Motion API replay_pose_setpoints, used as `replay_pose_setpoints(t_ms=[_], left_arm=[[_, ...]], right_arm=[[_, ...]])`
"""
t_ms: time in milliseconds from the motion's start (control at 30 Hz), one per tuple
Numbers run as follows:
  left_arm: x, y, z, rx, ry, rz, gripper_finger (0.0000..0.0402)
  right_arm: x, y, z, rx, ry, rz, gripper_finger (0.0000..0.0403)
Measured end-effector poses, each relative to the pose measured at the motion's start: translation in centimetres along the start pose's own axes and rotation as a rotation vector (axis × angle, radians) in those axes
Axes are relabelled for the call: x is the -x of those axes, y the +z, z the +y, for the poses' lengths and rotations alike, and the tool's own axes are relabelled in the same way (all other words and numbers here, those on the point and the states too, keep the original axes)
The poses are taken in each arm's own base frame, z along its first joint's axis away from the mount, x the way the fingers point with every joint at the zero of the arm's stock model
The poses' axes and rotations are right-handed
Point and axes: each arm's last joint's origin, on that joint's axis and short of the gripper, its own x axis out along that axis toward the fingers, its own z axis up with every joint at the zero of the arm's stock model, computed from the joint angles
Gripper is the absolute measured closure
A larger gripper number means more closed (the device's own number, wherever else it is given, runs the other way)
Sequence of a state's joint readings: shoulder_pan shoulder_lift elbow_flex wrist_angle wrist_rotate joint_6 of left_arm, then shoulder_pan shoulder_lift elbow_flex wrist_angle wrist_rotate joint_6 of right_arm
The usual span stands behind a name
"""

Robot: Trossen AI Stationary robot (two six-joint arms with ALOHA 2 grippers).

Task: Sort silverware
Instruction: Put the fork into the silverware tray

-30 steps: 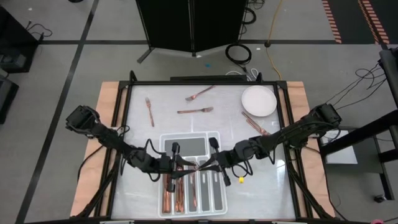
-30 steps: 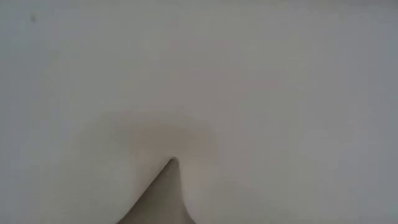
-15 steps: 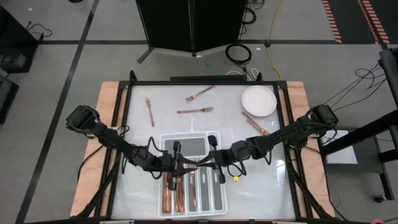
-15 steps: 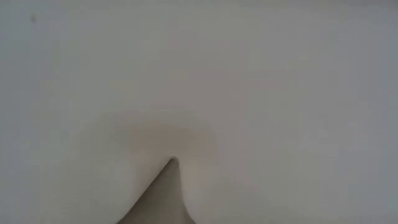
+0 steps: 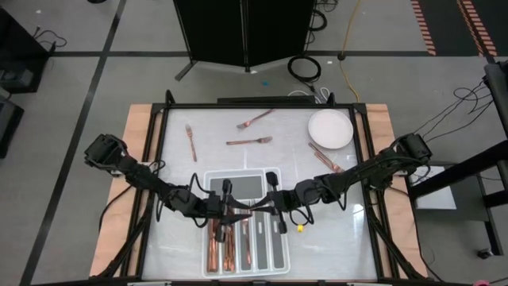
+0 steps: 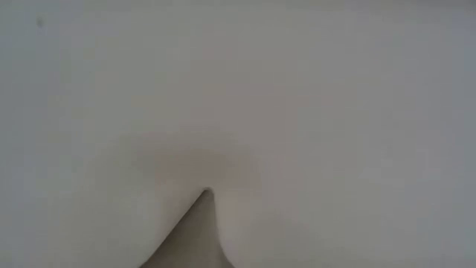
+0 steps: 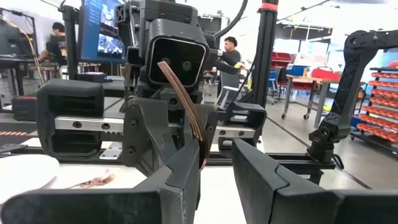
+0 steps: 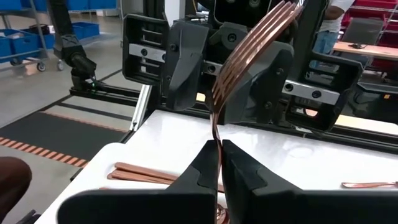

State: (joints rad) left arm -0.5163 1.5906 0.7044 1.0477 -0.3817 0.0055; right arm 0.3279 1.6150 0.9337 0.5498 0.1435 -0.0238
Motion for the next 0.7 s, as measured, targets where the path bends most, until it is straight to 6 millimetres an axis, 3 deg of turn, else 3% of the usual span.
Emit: replay_pose_setpoints(t_ms=[400, 600, 700], left_arm=[[-0.5, 0.0, 1.4, 0.030, 0.024, -0.002, 0.0312], [-0.7, -0.1, 1.9, 0.039, 0.037, 0.008, 0.0385], [-0.8, 0.2, 1.8, 0.084, 0.051, 0.007, 0.0394]], right_arm=[[0.0, 0.0, -0.2, -0.011, -0.039, 0.004, 0.0402], [0.0, -0.2, -0.2, 0.020, -0.042, 0.019, 0.0401], [0.0, -0.1, -0.1, 0.050, -0.038, 0.018, 0.0387]])
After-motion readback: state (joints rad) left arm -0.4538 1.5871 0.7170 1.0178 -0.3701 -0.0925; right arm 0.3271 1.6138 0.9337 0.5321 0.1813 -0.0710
